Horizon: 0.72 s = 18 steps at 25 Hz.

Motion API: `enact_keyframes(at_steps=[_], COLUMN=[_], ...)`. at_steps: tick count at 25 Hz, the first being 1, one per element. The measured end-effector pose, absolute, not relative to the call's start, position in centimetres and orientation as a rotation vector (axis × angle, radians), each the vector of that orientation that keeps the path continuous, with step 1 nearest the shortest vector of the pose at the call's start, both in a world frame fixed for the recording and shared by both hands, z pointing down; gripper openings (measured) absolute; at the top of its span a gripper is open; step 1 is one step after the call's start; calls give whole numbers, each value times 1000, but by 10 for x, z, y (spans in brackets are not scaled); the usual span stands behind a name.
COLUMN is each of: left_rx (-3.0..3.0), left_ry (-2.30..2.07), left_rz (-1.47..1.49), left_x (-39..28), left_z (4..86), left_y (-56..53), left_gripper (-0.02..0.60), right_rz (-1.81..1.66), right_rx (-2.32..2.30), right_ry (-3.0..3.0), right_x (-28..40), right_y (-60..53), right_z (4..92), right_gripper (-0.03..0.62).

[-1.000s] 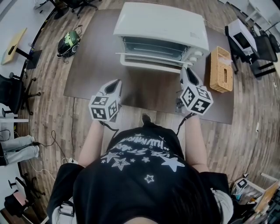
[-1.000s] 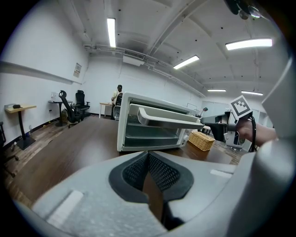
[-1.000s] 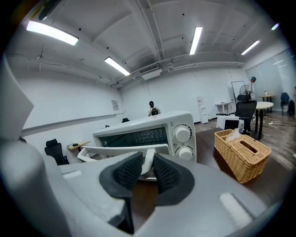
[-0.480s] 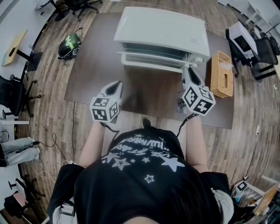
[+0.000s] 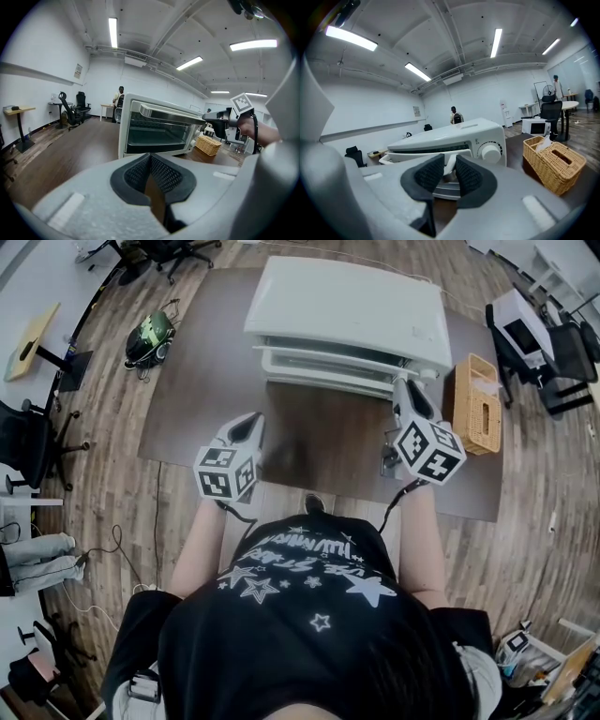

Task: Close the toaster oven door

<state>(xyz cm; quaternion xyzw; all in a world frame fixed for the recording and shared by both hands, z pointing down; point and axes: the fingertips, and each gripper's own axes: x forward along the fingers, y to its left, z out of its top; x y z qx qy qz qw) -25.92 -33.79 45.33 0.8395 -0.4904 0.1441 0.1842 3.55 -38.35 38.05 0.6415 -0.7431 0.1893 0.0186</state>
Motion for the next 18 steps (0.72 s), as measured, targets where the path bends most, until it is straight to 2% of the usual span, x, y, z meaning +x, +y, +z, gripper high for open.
enact_keyframes(at_steps=[18], left_rx=[2345], left_ry=[-1396], left_rz=[428], left_x=[-264], left_z=[457], left_y=[-342], left_gripper=[11], right_rz=[578], right_rx=[2004], right_ry=[-2322], right_x=[39], right_y=[-409], right_z=[373], right_gripper=[81])
